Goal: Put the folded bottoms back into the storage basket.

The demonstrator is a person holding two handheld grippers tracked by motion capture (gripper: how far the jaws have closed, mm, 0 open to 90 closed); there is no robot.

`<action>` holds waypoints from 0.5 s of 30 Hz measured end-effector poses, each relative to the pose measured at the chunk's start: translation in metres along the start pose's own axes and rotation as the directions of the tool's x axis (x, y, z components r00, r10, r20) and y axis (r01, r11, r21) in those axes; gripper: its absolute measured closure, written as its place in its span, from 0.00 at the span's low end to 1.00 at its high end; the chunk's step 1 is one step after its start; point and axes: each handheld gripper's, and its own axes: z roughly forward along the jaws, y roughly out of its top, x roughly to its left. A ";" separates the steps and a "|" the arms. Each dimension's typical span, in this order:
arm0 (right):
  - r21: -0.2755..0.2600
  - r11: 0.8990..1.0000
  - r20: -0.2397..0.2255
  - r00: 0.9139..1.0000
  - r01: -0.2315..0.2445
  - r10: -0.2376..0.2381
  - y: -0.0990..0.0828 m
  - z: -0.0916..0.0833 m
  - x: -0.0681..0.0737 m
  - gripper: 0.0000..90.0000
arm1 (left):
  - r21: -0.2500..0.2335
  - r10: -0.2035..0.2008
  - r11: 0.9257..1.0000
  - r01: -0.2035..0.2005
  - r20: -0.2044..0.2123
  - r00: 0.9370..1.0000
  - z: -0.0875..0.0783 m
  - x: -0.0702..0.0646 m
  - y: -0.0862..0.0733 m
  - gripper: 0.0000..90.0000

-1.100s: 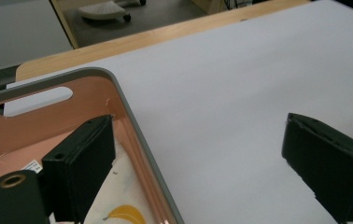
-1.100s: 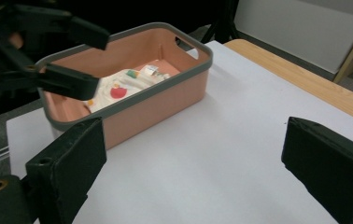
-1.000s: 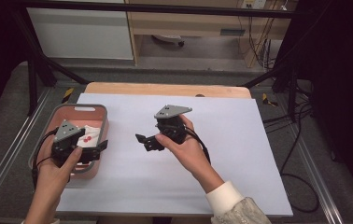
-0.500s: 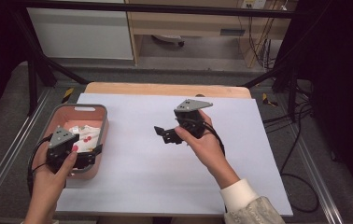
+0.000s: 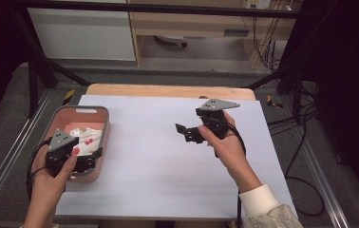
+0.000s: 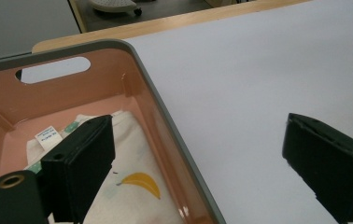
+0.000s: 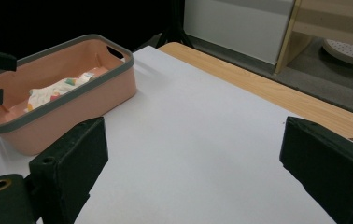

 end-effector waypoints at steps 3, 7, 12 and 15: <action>-0.005 1.000 0.011 1.000 -0.002 0.002 -0.002 -0.005 -0.005 0.09 | 0.003 0.009 1.000 -0.009 -0.006 1.000 0.001 0.000 0.000 0.11; -0.011 1.000 0.027 1.000 -0.012 0.012 -0.004 -0.012 -0.011 0.09 | 0.003 0.007 1.000 -0.007 -0.007 1.000 0.001 0.000 -0.001 0.11; -0.023 0.999 0.041 0.999 -0.030 0.031 -0.008 -0.021 -0.019 0.08 | 0.002 0.004 1.000 -0.004 -0.008 1.000 0.001 0.000 -0.001 0.11; -0.028 0.999 0.051 0.998 -0.036 0.038 -0.010 -0.027 -0.024 0.08 | 0.004 0.006 1.000 -0.006 -0.007 1.000 0.001 0.000 -0.001 0.11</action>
